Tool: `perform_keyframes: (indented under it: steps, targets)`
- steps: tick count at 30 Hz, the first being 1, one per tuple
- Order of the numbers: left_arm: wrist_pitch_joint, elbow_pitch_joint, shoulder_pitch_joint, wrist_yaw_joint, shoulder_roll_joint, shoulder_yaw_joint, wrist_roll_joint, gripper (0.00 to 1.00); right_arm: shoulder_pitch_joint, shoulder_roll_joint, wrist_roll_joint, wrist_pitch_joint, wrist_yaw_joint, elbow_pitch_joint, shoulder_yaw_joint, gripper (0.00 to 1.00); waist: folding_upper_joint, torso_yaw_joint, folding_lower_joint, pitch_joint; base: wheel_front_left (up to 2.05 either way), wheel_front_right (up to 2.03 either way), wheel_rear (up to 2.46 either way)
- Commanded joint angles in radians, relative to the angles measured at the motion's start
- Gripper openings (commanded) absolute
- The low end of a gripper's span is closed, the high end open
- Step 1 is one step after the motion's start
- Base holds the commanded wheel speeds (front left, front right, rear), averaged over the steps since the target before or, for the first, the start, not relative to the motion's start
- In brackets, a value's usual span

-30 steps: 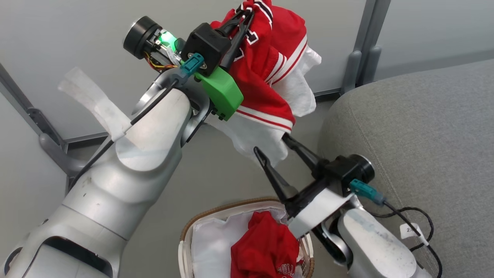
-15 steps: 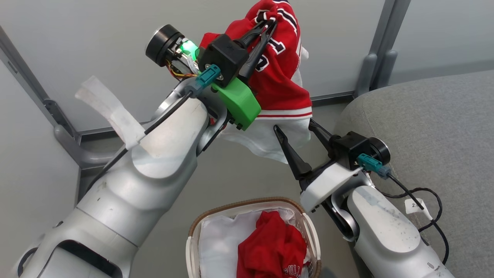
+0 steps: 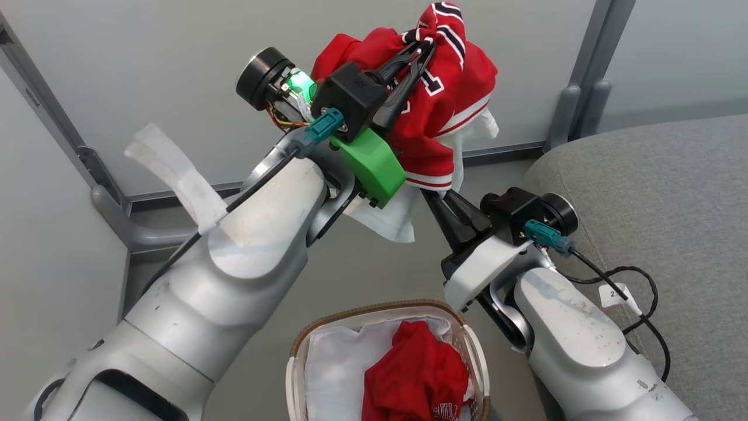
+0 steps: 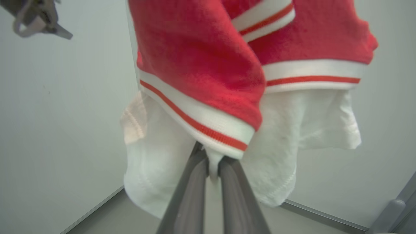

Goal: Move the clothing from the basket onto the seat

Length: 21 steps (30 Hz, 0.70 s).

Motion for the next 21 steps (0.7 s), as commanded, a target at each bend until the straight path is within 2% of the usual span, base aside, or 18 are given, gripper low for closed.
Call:
perform_keyframes:
  steps: [1,10,11,12,13,14,21]
  targets:
    - [-0.006,0.002,0.016,0.002,0.006,0.004,-0.008,0.0,-0.008,-0.003,0.006,-0.002,-0.001,-0.005,0.001,0.0,0.0,-0.001,0.0,0.0,0.0,0.0,0.0]
    - [-0.017,0.024,0.075,0.016,0.033,0.043,-0.062,0.0,0.014,-0.004,-0.01,-0.002,-0.001,-0.022,-0.026,0.0,0.0,-0.016,0.0,0.001,0.0,0.0,0.0]
    - [-0.02,0.023,0.087,0.015,0.037,0.051,-0.072,0.07,0.014,-0.004,-0.013,-0.002,-0.001,-0.025,-0.033,0.0,0.0,-0.019,0.0,0.002,0.0,0.0,0.0]
    - [-0.023,0.022,0.099,0.015,0.042,0.057,-0.078,0.27,0.013,-0.004,-0.015,-0.002,-0.001,-0.027,-0.04,0.0,0.0,-0.021,0.0,0.003,0.0,0.0,0.0]
    - [-0.028,0.021,0.115,0.015,0.049,0.064,-0.083,0.84,0.012,-0.004,-0.02,-0.002,-0.001,-0.029,-0.049,0.0,0.0,-0.024,0.0,0.004,0.0,0.0,0.0]
    - [-0.033,0.022,0.133,0.018,0.055,0.072,-0.092,1.0,0.01,-0.004,-0.025,-0.002,-0.001,-0.031,-0.06,0.0,0.0,-0.026,0.0,0.005,0.0,0.0,0.0]
    - [-0.04,-0.001,0.258,0.026,0.063,0.137,-0.114,1.0,-0.004,-0.003,-0.061,-0.002,-0.001,-0.046,-0.136,0.0,0.0,-0.04,0.0,0.015,0.0,0.0,0.0]
